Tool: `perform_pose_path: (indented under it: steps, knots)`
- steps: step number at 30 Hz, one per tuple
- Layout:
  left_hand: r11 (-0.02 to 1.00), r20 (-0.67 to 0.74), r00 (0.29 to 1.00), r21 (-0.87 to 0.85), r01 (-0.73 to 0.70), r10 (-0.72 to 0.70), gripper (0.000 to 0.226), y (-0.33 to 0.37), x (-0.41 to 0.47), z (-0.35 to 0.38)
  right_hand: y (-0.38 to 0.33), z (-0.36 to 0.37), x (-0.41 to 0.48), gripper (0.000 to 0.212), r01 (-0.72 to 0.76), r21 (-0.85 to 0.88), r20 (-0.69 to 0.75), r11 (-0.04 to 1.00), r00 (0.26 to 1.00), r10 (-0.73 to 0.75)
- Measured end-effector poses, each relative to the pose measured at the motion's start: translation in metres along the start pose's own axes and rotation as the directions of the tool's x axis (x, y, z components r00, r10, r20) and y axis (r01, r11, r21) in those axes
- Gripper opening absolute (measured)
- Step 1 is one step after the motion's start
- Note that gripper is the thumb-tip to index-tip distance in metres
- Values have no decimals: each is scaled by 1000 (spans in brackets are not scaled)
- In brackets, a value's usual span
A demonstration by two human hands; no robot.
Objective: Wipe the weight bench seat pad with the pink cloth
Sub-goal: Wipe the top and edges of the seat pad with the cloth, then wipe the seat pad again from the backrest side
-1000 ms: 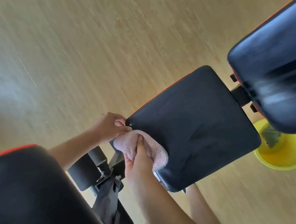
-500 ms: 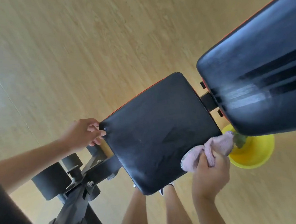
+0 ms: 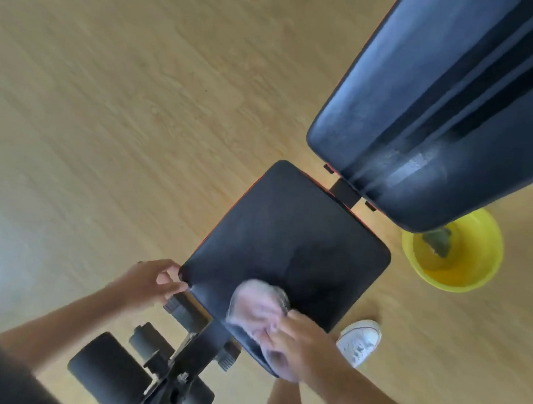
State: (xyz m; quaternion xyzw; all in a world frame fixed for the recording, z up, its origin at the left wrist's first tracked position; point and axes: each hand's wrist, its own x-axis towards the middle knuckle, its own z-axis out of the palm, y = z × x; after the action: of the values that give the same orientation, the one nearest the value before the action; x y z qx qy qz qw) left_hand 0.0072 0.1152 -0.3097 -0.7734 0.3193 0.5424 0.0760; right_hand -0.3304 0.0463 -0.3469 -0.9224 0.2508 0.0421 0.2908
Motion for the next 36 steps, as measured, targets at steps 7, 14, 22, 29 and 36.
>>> perform_pose_path:
  steps: [7, 14, 22, 29, 36]
  knots:
    - [859, 45, 991, 494, -130, 124, 47, 82, -40, -102, 25, -117, 17, 46, -429, 571, -402, 700, 597, 694]
    - [860, -41, 949, 437, -263, 311, 65, 288, -74, -111, 93, -213, -29, 39, -379, 799, -372, 466, 297, 879]
    - [676, 208, 782, 404, -616, 588, 52, 524, -96, 52, 185, -236, -226, 22, -215, 970, -168, 116, -243, 955]
    - [542, 472, 679, 410, -734, 562, 55, 626, -125, 257, 158, -192, -405, 17, -78, 991, 56, -112, -518, 854]
    - [108, 703, 556, 574, -812, 443, 58, 669, -171, 436, 116, -113, -554, 26, -8, 969, 169, -245, -706, 688]
